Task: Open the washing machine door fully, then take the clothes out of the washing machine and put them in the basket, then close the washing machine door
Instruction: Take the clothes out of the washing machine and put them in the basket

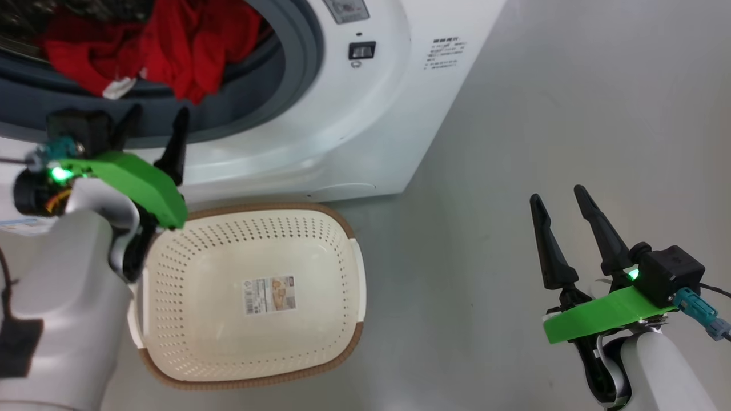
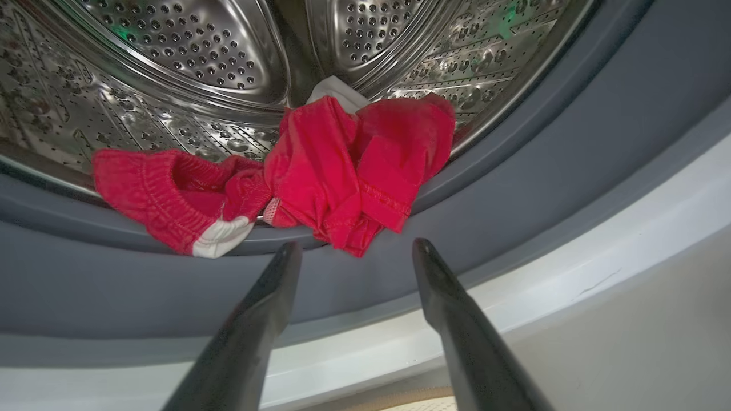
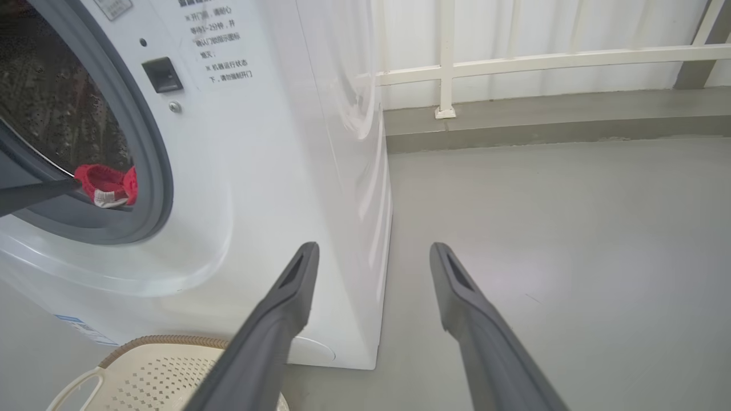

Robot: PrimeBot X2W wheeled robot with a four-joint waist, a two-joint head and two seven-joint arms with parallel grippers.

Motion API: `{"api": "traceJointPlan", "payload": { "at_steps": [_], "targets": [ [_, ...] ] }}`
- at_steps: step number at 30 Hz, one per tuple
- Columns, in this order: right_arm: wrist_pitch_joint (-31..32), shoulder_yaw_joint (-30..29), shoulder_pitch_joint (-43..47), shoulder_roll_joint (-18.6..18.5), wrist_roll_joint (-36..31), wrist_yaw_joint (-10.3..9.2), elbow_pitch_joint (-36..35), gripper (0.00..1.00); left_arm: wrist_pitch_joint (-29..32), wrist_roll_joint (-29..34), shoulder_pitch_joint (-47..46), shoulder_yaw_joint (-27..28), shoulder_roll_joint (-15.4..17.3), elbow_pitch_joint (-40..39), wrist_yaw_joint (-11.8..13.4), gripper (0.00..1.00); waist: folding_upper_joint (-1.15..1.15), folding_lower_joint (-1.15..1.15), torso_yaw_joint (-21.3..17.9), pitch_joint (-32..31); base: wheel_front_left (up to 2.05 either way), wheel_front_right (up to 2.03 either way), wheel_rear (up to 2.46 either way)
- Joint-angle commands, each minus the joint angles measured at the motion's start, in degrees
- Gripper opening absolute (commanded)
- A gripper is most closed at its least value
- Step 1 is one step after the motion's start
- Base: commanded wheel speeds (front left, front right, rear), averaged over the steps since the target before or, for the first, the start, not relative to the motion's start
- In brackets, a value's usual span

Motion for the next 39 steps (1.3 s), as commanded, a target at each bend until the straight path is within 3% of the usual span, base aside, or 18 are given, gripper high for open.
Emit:
{"api": "traceJointPlan", "payload": {
  "at_steps": [1,14,35,36,37,38,39],
  "targets": [
    [-0.4,1.5,-1.3,0.0,0.9,0.35,-1.5,1.0,0.4,-0.7,-3.7,0.3,3.1,1.6,0.1,1.0,0.0,0.0,-1.8,2.8,0.0,0.0,0.0],
    [-0.4,3.3,-3.6,0.0,1.9,0.35,-1.6,1.0,-0.6,-3.6,-13.3,-4.3,3.8,11.1,0.1,1.0,0.0,0.0,-3.1,5.4,0.0,0.0,0.0],
    [-0.4,5.4,-4.0,0.0,3.5,0.35,-2.5,1.0,-1.2,-7.7,-19.7,-10.9,6.2,18.4,0.1,1.0,0.0,0.0,-6.7,8.4,0.0,0.0,0.0],
    [-0.4,5.3,-4.1,0.0,3.5,0.35,-2.5,1.0,-1.2,-7.8,-19.8,-11.1,6.4,18.5,0.1,0.94,0.0,0.0,-6.7,8.4,0.0,0.0,0.0],
    [-0.4,5.3,-4.1,0.0,3.6,0.35,-2.5,1.0,-1.3,-7.9,-20.0,-11.4,6.5,18.7,0.1,0.61,0.0,0.0,-6.8,8.4,0.0,0.0,0.0],
    [-0.4,5.2,-4.2,0.0,3.6,0.35,-2.4,1.0,-1.4,-8.1,-20.1,-11.6,6.6,18.8,0.1,0.36,0.0,0.0,-6.8,8.4,0.0,0.0,0.0],
    [-0.4,5.2,-4.3,0.0,3.6,0.35,-2.4,1.0,-1.6,-8.2,-20.1,-11.9,6.6,18.9,0.1,0.02,0.0,0.0,-6.8,8.4,0.0,0.0,0.0]
  ]
}}
